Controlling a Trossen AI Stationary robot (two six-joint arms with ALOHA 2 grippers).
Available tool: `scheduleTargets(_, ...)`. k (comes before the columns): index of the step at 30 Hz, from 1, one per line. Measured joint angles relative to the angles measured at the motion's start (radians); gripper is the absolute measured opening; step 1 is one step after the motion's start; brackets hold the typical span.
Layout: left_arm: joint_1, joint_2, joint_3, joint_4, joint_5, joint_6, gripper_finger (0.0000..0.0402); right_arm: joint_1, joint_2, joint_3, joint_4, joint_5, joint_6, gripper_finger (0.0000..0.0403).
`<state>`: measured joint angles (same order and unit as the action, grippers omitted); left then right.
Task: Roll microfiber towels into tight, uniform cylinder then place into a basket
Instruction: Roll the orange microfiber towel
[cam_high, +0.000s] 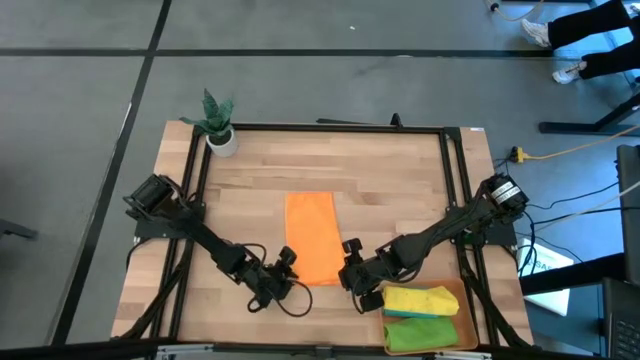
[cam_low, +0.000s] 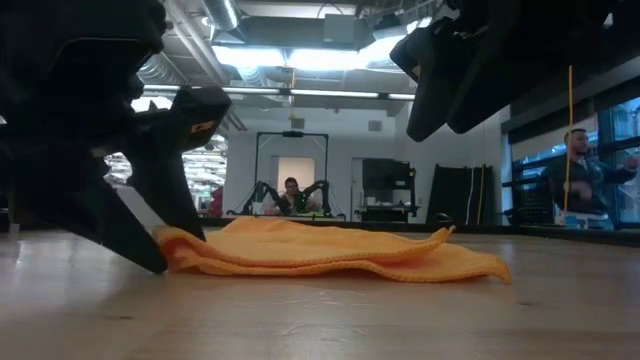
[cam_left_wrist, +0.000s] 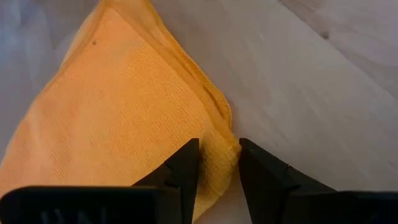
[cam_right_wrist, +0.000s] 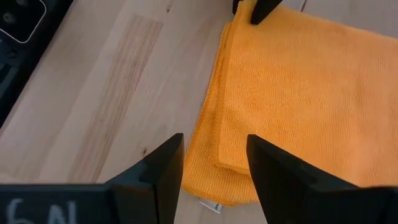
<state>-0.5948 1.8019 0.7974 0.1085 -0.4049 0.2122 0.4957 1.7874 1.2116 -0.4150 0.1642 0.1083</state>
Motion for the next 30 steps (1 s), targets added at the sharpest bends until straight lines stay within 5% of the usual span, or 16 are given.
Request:
scheduleTargets(8, 0.004, 0.02, 0.003, -0.03, -0.004, 0.001, 0.008, 0.001, 0.0, 0.0, 0.002, 0.0, -0.004, 0.0178)
scheduleTargets(16, 0.003, 0.02, 0.003, -0.033, 0.003, -0.034, 0.0007, 0.007, 0.011, -0.054, 0.071, 0.0, -0.01, 0.0178)
scheduleTargets(23, 0.009, 0.028, 0.045, -0.065, -0.063, -0.106, 0.0002, 0.015, 0.068, -0.091, 0.18, 0.004, -0.023, 0.0178)
scheduleTargets(30, 0.018, 0.027, 0.117, -0.121, -0.131, -0.152, 0.0001, 0.051, 0.122, -0.091, 0.271, 0.206, -0.06, 0.0178)
